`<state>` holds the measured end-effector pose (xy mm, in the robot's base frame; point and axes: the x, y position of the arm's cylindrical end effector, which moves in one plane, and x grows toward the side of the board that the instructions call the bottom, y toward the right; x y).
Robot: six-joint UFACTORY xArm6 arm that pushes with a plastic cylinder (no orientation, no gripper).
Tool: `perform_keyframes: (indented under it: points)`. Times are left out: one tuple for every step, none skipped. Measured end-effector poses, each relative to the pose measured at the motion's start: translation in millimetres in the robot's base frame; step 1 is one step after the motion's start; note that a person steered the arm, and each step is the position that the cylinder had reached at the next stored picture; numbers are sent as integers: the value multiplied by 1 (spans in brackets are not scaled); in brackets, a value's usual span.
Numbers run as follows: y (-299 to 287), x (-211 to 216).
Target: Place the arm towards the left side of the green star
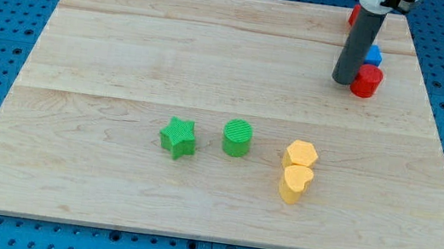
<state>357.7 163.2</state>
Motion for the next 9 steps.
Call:
perform_keyframes:
  points:
    - [0, 1]
    - [0, 1]
    - [-9, 8]
    - [-37, 19]
    - [-75, 30]
    - [-121, 39]
    - [-173, 59]
    - [-221, 74]
    - [-286, 81]
